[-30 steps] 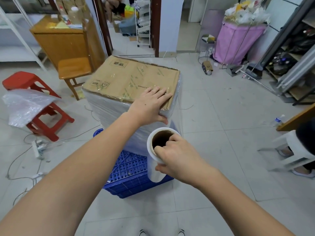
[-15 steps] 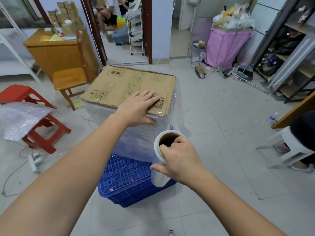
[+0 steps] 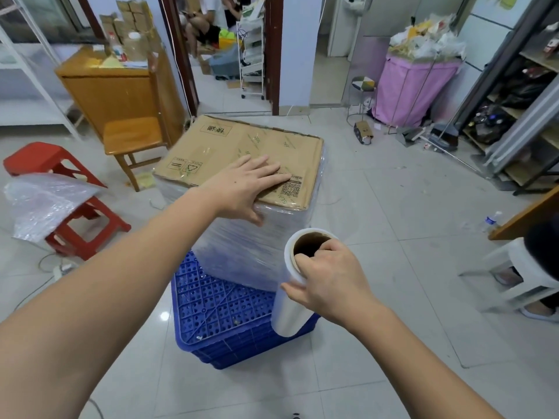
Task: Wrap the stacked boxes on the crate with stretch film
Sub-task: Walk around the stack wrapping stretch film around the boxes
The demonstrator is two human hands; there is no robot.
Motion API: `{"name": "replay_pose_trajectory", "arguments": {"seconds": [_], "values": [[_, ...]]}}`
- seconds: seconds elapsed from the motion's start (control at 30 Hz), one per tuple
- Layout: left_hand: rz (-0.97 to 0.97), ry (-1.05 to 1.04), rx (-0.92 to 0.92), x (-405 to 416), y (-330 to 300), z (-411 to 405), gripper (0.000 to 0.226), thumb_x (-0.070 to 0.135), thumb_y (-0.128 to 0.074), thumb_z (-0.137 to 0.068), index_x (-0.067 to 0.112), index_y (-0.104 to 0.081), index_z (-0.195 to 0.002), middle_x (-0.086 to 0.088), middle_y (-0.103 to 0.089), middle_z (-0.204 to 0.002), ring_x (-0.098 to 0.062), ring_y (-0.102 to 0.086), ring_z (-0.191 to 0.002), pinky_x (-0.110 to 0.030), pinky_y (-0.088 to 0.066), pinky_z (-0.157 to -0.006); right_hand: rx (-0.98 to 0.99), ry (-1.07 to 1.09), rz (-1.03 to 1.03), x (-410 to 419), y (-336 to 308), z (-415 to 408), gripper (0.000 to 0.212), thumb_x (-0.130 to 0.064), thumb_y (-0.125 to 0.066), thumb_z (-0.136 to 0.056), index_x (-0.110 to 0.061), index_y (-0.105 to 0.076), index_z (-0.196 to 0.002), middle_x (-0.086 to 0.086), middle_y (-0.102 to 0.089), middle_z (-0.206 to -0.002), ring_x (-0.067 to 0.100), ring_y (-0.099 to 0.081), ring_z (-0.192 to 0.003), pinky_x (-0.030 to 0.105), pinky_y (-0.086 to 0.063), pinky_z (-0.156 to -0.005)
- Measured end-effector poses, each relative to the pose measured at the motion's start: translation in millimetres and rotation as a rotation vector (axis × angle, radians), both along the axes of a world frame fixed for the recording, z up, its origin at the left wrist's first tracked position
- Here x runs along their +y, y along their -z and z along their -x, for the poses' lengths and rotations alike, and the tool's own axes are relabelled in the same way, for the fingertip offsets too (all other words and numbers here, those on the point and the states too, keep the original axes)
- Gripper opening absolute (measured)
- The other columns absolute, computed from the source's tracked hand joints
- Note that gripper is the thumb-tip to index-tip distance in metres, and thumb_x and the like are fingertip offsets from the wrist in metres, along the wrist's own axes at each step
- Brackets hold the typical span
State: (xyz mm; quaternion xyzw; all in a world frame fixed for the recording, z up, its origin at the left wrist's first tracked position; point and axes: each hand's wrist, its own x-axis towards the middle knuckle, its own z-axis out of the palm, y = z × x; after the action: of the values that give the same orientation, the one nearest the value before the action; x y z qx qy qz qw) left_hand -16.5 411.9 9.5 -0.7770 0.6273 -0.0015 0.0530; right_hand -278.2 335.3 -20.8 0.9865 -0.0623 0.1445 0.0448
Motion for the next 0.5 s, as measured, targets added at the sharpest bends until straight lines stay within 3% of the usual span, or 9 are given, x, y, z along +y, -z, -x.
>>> {"name": "replay_pose_trajectory", "arguments": {"seconds": [0.1,0.3,0.43,0.5], "values": [[-0.003,0.031,-0.018,11,-2,-27,0.12,0.078,-0.071,-0.074,0.045,0.002,-0.163,0.004,0.005,-0.174,-0.019,0.012,-0.159,-0.043,0.008,-0.128,0.004,-0.013,0.033,6,0,-6,0.056,-0.059,-0.067,-0.074,-0.022,-0.029,-0.058,-0.009,-0.023,-0.048,0.02,-0.029,-0.045,0.031,-0.049,-0.068],[-0.01,0.114,-0.005,19,9,-55,0.111,0.086,-0.053,-0.082,0.045,0.012,-0.162,0.006,0.011,-0.173,-0.02,0.008,-0.159,-0.043,0.004,-0.127,0.071,0.056,0.038,11,-4,-19,0.047,-0.069,-0.045,-0.076,-0.026,-0.036,-0.058,-0.009,-0.041,-0.046,0.016,-0.043,-0.05,0.026,-0.044,-0.075],[0.033,0.111,-0.001,16,14,-54,0.106,0.084,-0.051,-0.085,0.044,0.01,-0.162,0.005,0.007,-0.174,-0.021,0.005,-0.16,-0.047,-0.002,-0.128,0.071,0.192,0.036,26,-5,-22,0.045,-0.067,-0.049,-0.073,-0.026,-0.035,-0.057,-0.008,-0.042,-0.044,0.017,-0.047,-0.051,0.019,-0.027,-0.07],[0.043,0.109,0.014,15,14,-54,0.105,0.083,-0.052,-0.085,0.044,0.007,-0.163,0.005,0.004,-0.174,-0.022,0.002,-0.16,-0.048,-0.004,-0.128,0.117,0.269,0.016,40,-5,-21,0.046,-0.066,-0.047,-0.076,-0.024,-0.04,-0.059,-0.007,-0.045,-0.048,0.019,-0.049,-0.057,0.024,-0.036,-0.071]]}}
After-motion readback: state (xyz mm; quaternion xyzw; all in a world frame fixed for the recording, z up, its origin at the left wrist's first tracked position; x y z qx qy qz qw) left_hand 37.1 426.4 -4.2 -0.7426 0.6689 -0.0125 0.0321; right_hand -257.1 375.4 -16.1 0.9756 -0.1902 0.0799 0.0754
